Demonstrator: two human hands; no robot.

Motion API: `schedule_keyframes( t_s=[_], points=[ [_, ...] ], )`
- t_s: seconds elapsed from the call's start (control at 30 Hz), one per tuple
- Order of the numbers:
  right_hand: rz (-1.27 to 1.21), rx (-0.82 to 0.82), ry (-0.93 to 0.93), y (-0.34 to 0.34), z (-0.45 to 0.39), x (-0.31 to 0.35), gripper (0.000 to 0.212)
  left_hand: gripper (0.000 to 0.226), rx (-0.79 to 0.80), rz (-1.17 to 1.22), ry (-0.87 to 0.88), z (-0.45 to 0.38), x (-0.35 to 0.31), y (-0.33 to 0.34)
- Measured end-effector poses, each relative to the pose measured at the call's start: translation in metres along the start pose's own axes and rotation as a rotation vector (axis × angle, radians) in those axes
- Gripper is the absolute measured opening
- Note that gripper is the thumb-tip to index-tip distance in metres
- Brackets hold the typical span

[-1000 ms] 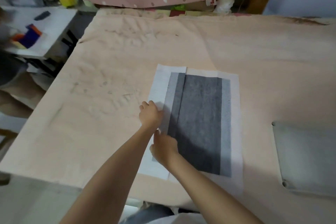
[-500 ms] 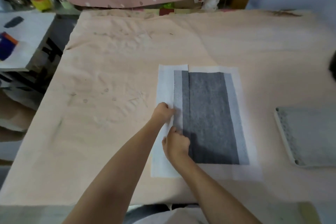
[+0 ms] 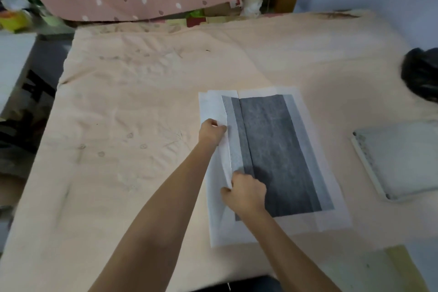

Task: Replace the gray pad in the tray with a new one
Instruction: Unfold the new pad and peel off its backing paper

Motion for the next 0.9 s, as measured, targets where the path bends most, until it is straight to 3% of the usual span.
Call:
schedule_keyframes(
  t_s=[0.33, 0.6, 0.9],
  points=[
    [-0.024, 0.013, -0.270, -0.014, 0.029, 0.062, 0.021, 0.013, -0.141, 0.028, 0.047, 0.012, -0.008, -0.065],
    [-0.055, 0.133, -0.463, 0.010, 0.061, 0.127, 0.018, 0.021, -0.338, -0.005, 0.108, 0.031, 0.007, -0.153],
    [-0.041, 0.215, -0.492, 0.053, 0.084, 0.189, 0.011, 0.007, -0.315, -0.119, 0.076, 0.028, 0.049, -0.219]
  ],
)
Point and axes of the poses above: each hand's wrist, its own z-axis away from the middle knuckle, its own y-axis out of the palm, x = y × z, the point moved 7 cm from there along -z, towards the middle knuckle, and after that the axes turned 9 degrees about y, right-handed, at the moved point
